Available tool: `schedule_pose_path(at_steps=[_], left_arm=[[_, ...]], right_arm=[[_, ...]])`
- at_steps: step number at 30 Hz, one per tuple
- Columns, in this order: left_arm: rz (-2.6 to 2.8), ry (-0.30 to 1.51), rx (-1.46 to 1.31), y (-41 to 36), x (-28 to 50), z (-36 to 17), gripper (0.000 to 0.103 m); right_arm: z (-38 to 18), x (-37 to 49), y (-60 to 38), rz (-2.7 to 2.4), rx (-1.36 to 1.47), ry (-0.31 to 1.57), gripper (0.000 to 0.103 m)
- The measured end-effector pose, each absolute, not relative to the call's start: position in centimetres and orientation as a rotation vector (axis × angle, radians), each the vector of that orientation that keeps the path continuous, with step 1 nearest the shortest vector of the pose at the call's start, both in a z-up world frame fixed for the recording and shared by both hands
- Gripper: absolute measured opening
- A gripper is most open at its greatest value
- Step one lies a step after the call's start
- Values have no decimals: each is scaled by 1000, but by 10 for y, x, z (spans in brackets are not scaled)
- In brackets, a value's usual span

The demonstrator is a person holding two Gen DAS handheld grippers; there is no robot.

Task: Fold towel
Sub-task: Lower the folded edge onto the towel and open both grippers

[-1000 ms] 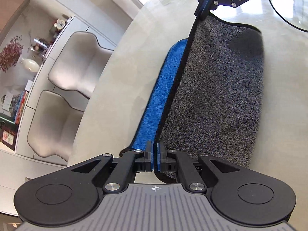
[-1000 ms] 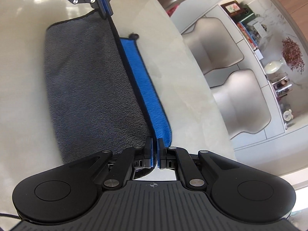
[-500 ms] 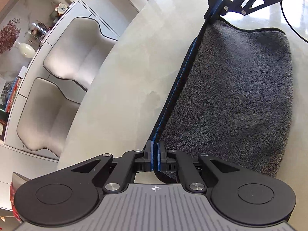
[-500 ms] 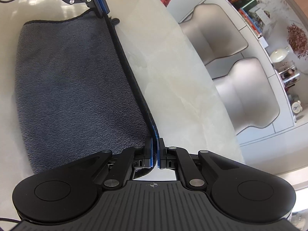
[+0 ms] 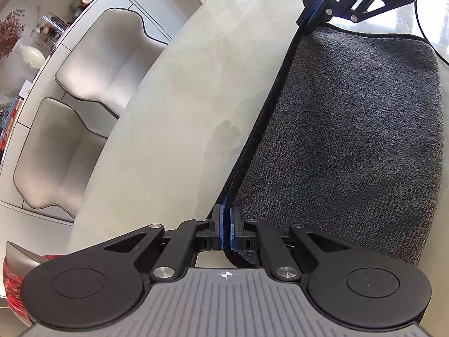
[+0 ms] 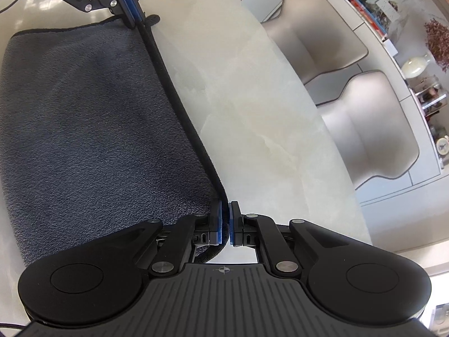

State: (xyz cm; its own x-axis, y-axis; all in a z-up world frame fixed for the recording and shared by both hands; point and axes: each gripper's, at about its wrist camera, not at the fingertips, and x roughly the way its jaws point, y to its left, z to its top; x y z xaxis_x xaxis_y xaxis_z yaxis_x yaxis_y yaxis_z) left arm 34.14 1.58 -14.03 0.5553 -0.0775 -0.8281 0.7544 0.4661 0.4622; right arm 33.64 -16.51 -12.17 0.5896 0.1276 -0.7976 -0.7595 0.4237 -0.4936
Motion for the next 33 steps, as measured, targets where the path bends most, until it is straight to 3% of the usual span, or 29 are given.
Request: schedule_pose_path(at_steps=[23,33], left_arm=[[-559,870,901,24,357,-154,14],[-489,800,890,35,331,-139,31]], right_arm=[[-132,361,-172,595,-918,849,7],[-124,355,-182,500,-931,826,8]])
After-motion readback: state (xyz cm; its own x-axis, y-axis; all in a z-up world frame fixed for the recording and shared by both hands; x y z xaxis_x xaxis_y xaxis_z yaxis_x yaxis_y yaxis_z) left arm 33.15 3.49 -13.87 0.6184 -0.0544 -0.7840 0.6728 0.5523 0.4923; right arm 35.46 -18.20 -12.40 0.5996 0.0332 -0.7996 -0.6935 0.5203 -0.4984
